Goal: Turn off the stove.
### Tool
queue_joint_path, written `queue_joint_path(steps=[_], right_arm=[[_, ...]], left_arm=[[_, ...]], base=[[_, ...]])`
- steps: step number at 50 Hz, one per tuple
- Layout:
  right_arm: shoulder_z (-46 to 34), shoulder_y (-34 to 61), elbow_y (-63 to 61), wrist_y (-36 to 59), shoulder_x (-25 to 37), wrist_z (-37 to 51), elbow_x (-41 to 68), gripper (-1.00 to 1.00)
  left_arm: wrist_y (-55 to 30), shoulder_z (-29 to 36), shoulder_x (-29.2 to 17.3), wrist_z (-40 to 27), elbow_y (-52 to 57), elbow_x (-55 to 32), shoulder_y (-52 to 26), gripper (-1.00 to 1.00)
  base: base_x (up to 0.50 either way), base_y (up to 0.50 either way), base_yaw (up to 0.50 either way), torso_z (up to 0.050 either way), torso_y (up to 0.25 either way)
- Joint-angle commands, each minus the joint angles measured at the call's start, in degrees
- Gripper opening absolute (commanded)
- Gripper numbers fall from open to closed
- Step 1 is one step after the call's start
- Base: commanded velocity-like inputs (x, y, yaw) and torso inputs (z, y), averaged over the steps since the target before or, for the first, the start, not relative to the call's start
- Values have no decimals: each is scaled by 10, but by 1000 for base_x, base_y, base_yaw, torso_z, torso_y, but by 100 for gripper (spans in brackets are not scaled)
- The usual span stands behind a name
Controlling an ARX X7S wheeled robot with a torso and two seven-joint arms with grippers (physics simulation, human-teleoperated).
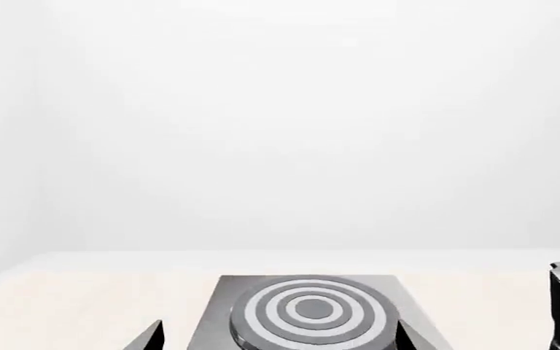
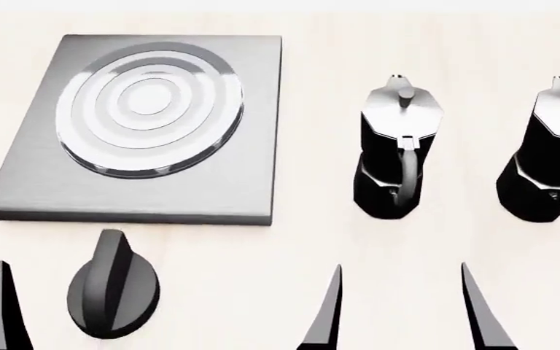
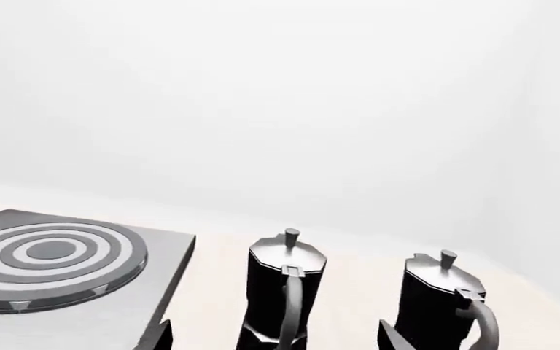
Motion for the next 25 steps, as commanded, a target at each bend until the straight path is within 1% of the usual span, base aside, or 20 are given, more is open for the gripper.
queue_joint_path(steps=[1, 10, 15, 17, 25], right_arm=[[-3, 1, 0, 0, 4, 5, 2, 100], [-4, 0, -2, 0, 8, 9, 5, 100], [-5, 1, -2, -1, 10, 10, 6, 100], [-4, 1, -2, -1, 10, 11, 7, 100], [-6, 2, -1, -1, 12, 13, 9, 100]], left_arm=[[3, 4, -6, -6, -2, -3, 1, 100], [4, 7, -10, -11, -3, -6, 1, 100], [7, 8, -12, -13, -4, -7, 1, 100], [6, 8, -12, -14, -4, -8, 1, 100], [-11, 8, -14, -25, 16, -14, -6, 100]], base=[[0, 0, 0, -13, -229], [0, 0, 0, -13, -212], [0, 0, 0, -11, -154], [0, 0, 0, -5, -84], [0, 0, 0, 0, 0]])
